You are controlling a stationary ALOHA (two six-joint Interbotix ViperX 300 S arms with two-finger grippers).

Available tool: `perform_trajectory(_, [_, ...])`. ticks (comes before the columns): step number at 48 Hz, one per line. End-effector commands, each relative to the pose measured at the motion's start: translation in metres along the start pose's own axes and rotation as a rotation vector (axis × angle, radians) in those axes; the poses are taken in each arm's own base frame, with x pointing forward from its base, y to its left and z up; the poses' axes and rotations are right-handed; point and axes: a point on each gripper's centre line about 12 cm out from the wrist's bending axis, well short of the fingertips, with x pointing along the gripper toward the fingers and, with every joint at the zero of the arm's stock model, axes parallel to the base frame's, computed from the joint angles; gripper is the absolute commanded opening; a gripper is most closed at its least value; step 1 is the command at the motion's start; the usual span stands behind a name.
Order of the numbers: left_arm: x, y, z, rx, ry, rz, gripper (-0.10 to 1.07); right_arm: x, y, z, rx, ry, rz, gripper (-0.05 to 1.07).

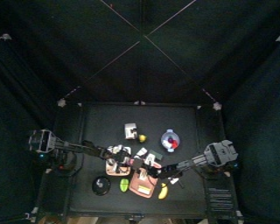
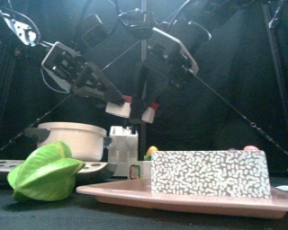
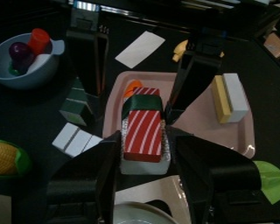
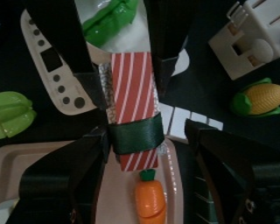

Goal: Unwrap sushi

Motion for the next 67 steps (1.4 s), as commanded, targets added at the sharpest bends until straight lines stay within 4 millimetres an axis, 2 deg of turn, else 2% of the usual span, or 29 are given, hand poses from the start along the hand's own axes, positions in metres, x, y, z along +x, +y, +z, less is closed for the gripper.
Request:
perform_trajectory(1, [-0.002, 0.003, 0.012, 0.003, -0.037, 0.008, 0.69, -0.015, -0.002, 0.010, 0.018, -0.028, 0.003, 0.96])
perform_trajectory(11, [-0.004, 0.005, 0.011, 0.003, -0.034, 0.015, 0.69, -0.026, 0.001, 0.013, 0.018, -0.050, 0.025, 0.96])
perform_trajectory(36, [-0.004, 0.005, 0.011, 0.003, -0.034, 0.015, 0.69, -0.027, 0.009, 0.027, -0.003, -0.121, 0.111, 0.96])
perform_trajectory(67, [-0.007, 0.005, 0.015, 0.003, -0.046, 0.018, 0.69, -0.018, 0.001, 0.016, -0.016, -0.079, 0.045, 0.93])
